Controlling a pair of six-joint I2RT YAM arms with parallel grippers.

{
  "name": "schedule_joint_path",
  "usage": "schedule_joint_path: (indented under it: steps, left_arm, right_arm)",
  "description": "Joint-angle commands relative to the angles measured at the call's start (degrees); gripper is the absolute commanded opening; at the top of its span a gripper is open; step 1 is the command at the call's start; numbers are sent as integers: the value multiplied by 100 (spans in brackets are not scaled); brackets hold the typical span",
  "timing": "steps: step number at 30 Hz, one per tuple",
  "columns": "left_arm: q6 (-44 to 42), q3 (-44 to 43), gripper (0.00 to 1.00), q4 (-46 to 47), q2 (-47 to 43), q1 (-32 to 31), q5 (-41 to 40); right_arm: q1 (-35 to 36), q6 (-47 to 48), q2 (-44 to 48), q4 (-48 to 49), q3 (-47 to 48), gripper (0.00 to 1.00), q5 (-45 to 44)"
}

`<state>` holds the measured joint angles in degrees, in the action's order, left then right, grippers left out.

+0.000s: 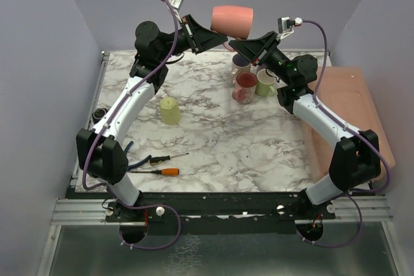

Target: Turn the mug right side up

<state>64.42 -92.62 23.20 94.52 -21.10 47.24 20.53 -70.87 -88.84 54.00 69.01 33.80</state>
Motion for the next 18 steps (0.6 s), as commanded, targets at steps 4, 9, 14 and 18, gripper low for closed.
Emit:
schedule_joint_path:
  steps: [4, 9, 14, 18]
  left_arm:
    - [-104, 298, 3, 510, -373, -52, 101]
    - [-217, 472, 39, 476, -480, -35, -40]
    - [-525, 638, 65, 163, -572, -25, -270]
    - [-1244, 727, 71, -535, -638, -9, -552]
  right_arm:
    - [22, 271, 3, 25, 354, 1, -145]
    - [21, 1369, 441, -582, 174, 1, -630]
    - [21, 2495, 944, -1623, 315, 1, -962]
    - [21, 3818, 1374, -2674, 283, 1, -1483]
